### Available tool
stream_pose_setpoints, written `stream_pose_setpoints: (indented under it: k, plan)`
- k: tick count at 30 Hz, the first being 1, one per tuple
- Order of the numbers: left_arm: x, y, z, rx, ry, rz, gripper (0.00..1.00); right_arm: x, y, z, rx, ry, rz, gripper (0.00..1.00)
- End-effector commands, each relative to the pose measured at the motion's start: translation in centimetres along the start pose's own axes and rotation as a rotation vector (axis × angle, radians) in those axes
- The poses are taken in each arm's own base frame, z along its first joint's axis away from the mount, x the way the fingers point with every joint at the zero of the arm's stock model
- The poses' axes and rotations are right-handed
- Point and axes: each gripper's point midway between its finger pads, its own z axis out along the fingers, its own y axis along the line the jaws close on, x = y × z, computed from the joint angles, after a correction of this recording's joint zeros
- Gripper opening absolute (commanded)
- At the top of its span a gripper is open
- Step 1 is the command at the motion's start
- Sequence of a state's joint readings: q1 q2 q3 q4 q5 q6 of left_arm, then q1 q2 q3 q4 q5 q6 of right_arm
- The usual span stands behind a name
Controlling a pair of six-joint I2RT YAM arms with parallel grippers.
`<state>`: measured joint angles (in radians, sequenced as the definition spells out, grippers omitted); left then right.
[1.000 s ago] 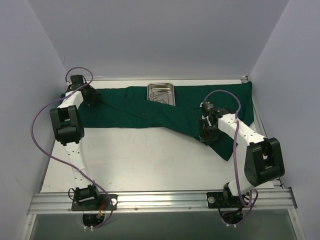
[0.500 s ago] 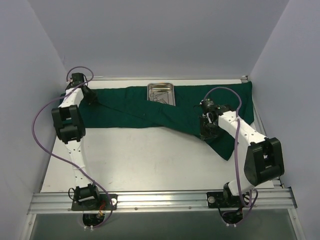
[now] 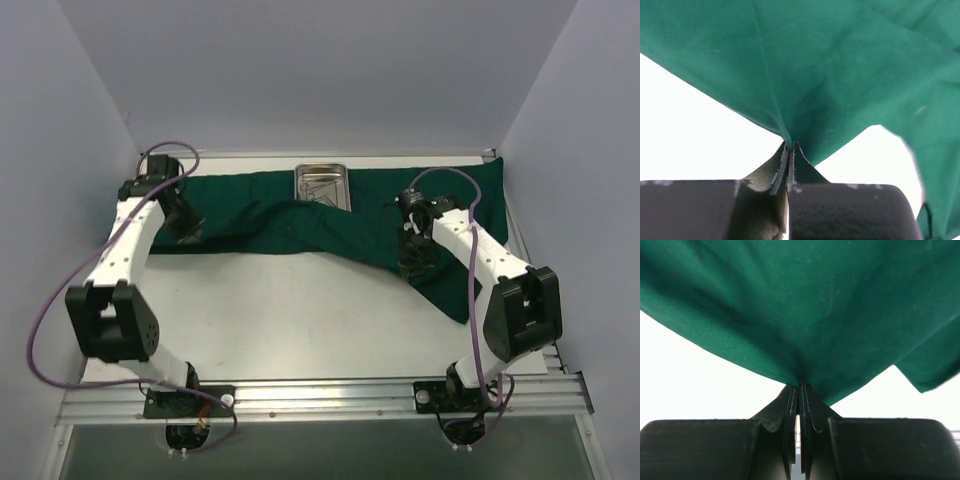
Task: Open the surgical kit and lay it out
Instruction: Open the surgical kit at the center of the board, then smooth out the surgical kit at the center of the board.
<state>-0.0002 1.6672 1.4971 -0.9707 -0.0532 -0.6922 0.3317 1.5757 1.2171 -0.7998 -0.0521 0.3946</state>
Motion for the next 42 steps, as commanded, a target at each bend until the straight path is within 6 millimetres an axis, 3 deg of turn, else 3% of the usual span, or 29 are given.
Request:
stream_pose_setpoints:
  k: [1,5,6,10,13,18,20,21,25,27,30,32,33,34,36,37,38,39,40,41,42]
  plan:
    - [4.8,6.8,-3.9,-0.180,0.098,-0.012,0.02,3.6,-0.3,-1.4,-0.005,0.108,-0.002,0.00]
    - [10.0,11.9,-7.6,-0.252,0.139,-0.097,0.02,6.5,-0.8,-2.1,0.001,0.189,-0.023,0.00]
    - [12.2,13.4,-7.7,-0.289,0.189,-0.102,0.02,6.9,-1.2,-2.4,0.011,0.193,-0.028,0.00]
    - [17.2,14.8,-9.0,-0.253,0.284,-0.178,0.02,8.9,-3.1,-4.3,0.077,0.237,-0.053,0.00]
    - [18.9,14.7,-9.8,-0.177,0.289,-0.185,0.02,10.1,-3.8,-5.1,0.091,0.243,-0.047,0.00]
    - [19.2,14.9,-11.2,-0.165,0.296,-0.166,0.03,12.9,-3.7,-5.1,0.034,0.294,-0.032,0.00]
    - [19.1,14.8,-11.1,-0.156,0.301,-0.147,0.19,12.8,-3.5,-5.2,0.021,0.287,-0.033,0.05]
    - [18.8,14.5,-10.9,-0.145,0.293,-0.135,0.40,12.5,-3.7,-5.2,0.036,0.275,-0.032,0.17]
    - [16.4,12.7,-11.1,-0.072,0.244,-0.075,0.59,9.3,-3.1,-5.8,0.044,0.203,-0.036,0.46]
    - [13.1,11.2,-11.8,-0.046,0.162,-0.035,0.65,6.8,-2.3,-6.1,0.031,0.168,-0.046,0.57]
    - [8.4,8.2,-12.5,0.018,0.062,0.018,0.68,2.0,-1.0,-6.3,0.000,0.064,-0.033,0.64]
    - [6.3,6.5,-11.3,0.029,0.058,0.039,0.68,-2.5,-0.5,-6.1,-0.038,-0.021,-0.002,0.65]
    - [4.6,5.2,-11.4,0.060,0.029,0.047,0.66,-4.2,-0.5,-5.9,-0.051,-0.052,0.009,0.63]
    - [3.8,4.0,-9.7,0.063,0.071,0.058,0.53,-6.7,-1.2,-5.4,-0.054,-0.102,0.049,0.60]
    - [0.7,1.5,-8.7,0.110,0.017,0.082,0.34,-11.1,-1.2,-4.1,-0.080,-0.156,0.099,0.44]
    - [0.1,0.8,-6.1,0.094,0.066,0.084,0.25,-13.1,-2.2,-3.6,-0.092,-0.187,0.149,0.37]
    - [-1.1,0.0,-5.1,0.105,0.060,0.091,0.07,-14.8,-2.5,-2.4,-0.099,-0.204,0.173,0.29]
    - [-3.0,-1.1,-4.8,0.117,0.032,0.091,0.02,-17.7,-2.5,-2.3,-0.123,-0.294,0.200,0.11]
    - [-3.4,-1.2,-1.7,0.072,0.079,0.092,0.02,-19.0,-2.9,-1.8,-0.133,-0.323,0.219,0.03]
    - [-4.4,-1.5,-0.6,0.054,0.068,0.100,0.02,-20.1,-3.9,0.0,-0.129,-0.314,0.246,0.00]
    - [-5.3,-1.6,0.6,0.036,0.065,0.097,0.02,-21.9,-4.0,0.4,-0.144,-0.361,0.247,0.00]
